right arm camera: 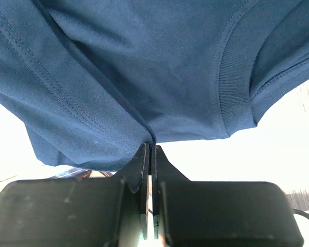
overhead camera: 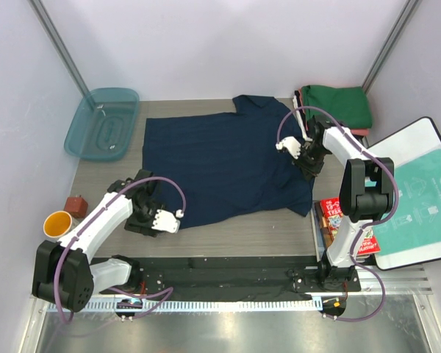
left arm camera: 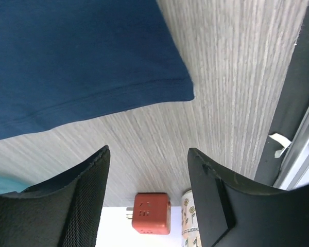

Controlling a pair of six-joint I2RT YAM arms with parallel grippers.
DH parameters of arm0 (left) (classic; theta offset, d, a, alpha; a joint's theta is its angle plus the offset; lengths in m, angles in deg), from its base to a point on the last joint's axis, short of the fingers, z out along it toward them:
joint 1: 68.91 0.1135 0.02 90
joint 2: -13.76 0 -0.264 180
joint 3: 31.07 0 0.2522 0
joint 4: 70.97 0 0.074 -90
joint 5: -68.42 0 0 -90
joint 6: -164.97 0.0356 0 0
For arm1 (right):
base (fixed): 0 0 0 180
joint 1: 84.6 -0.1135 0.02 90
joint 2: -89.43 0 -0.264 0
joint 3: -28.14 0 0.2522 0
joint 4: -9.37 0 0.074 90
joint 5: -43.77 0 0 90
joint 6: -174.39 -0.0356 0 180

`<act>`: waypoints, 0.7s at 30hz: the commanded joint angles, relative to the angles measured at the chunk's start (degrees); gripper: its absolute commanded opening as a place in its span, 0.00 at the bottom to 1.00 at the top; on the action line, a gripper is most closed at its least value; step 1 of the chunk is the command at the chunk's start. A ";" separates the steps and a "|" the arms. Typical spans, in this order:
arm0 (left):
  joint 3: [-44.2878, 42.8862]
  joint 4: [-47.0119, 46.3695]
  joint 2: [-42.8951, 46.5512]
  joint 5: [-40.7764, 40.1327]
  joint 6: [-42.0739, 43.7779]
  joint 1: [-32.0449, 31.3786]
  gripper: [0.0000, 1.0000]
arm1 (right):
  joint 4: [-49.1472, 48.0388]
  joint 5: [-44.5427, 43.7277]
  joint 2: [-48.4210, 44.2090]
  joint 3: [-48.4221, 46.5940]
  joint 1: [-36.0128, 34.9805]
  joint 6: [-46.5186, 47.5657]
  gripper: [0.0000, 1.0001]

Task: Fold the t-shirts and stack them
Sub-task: Fold the tshirt

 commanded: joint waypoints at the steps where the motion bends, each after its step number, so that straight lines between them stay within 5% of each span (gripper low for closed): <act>1: 0.84 1.15 -0.15 1.31 -2.55 -0.30 0.63 | 0.43 -1.44 -0.76 -1.83 -0.59 0.12 0.01; 11: -3.21 1.41 -3.31 14.24 -15.73 -1.36 0.65 | 0.34 -1.00 -0.32 -2.71 -1.91 -1.11 0.01; 21: 5.75 -12.29 -2.08 8.71 -22.07 -2.94 0.62 | 0.17 -1.09 -0.32 -3.23 -2.44 -2.16 0.01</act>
